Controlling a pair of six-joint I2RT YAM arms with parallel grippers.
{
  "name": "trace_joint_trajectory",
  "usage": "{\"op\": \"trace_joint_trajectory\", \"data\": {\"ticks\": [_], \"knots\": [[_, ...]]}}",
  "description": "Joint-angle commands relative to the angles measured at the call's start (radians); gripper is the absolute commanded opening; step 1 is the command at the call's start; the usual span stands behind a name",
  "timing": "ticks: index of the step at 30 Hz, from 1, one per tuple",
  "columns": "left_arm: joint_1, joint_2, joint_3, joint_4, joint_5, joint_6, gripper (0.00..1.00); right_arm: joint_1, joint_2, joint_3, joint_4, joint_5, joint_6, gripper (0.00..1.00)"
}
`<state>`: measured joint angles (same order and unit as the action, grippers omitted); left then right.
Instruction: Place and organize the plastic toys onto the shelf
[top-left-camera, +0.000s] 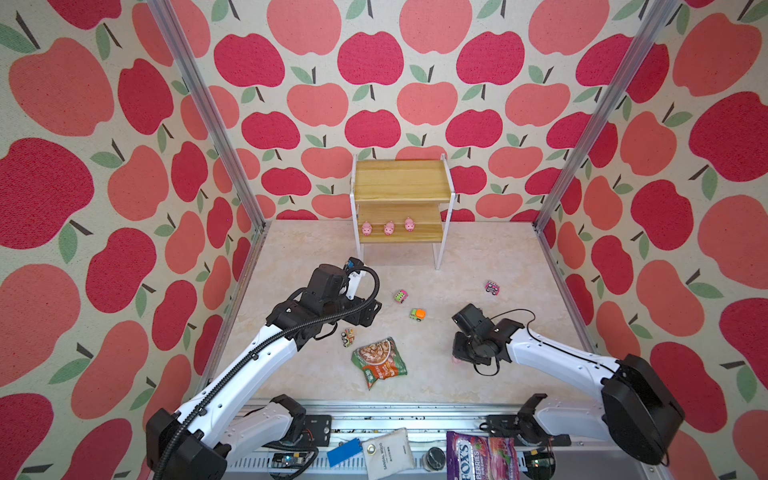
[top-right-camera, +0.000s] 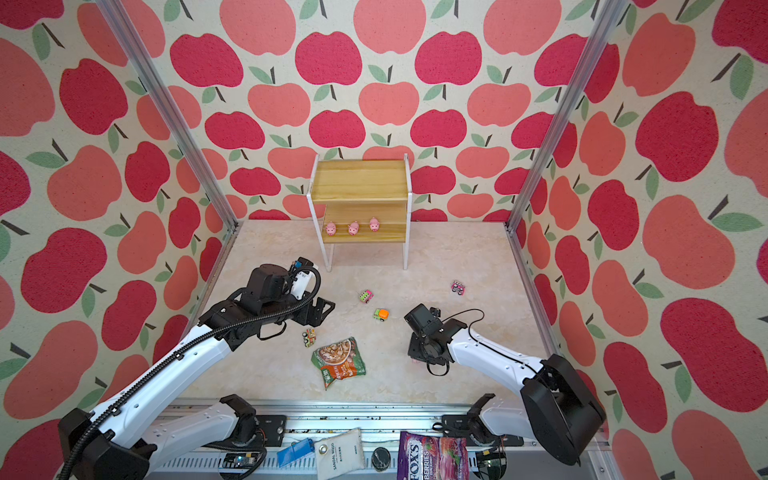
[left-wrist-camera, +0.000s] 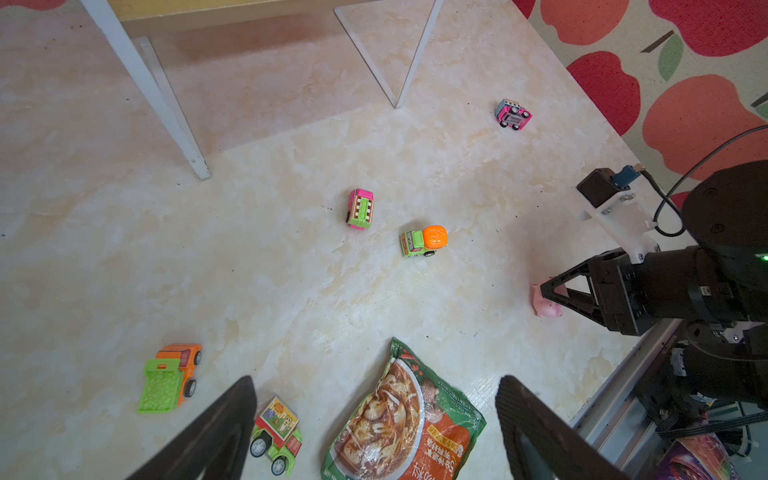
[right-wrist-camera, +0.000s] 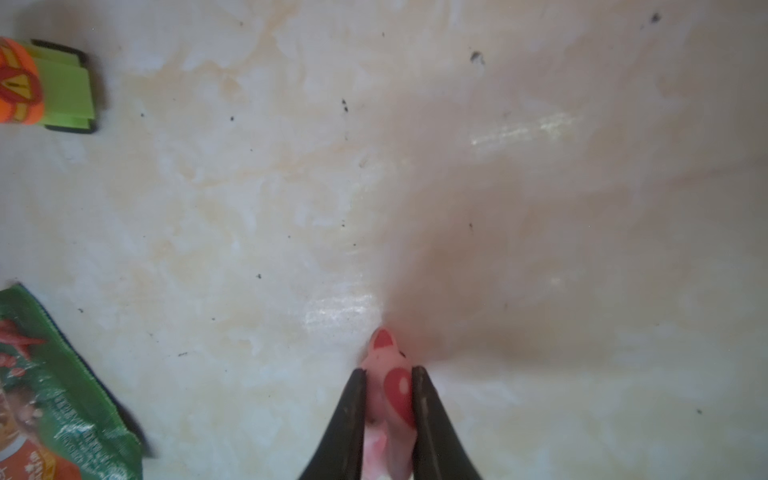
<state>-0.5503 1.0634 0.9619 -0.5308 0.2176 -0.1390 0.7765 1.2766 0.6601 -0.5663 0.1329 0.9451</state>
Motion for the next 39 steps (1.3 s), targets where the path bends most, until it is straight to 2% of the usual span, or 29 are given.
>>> {"op": "trace_joint_trajectory", "data": {"ticks": [1,5,13,16,19,27,30,35,39], "knots": [[0.004,0.009,0.016,-0.015,-0.007,0.012,0.92,0.007,0.025,0.075,-0.050,0.127,-0.083,0.19],[0.010,0.010,0.014,-0.016,-0.008,0.012,0.92,0.010,0.082,0.150,-0.037,0.271,-0.179,0.19],[0.015,0.010,0.013,-0.014,-0.015,0.012,0.92,0.010,0.308,0.308,0.064,0.658,-0.422,0.20],[0.015,0.010,0.012,-0.014,-0.023,0.013,0.92,0.010,0.384,0.361,0.084,0.747,-0.466,0.21],[0.016,0.011,0.014,-0.014,-0.022,0.013,0.92,0.017,0.441,0.360,0.186,0.787,-0.532,0.22],[0.020,0.015,0.013,-0.011,-0.016,0.012,0.92,0.053,0.550,0.363,0.238,0.831,-0.548,0.24],[0.020,0.015,0.013,-0.013,-0.013,0.010,0.92,0.060,0.558,0.355,0.221,0.792,-0.511,0.26],[0.020,0.009,0.013,-0.012,-0.014,0.010,0.92,0.099,0.535,0.322,0.213,0.728,-0.465,0.37],[0.020,0.005,0.013,-0.012,-0.015,0.010,0.92,0.123,0.504,0.282,0.205,0.673,-0.415,0.41]]}}
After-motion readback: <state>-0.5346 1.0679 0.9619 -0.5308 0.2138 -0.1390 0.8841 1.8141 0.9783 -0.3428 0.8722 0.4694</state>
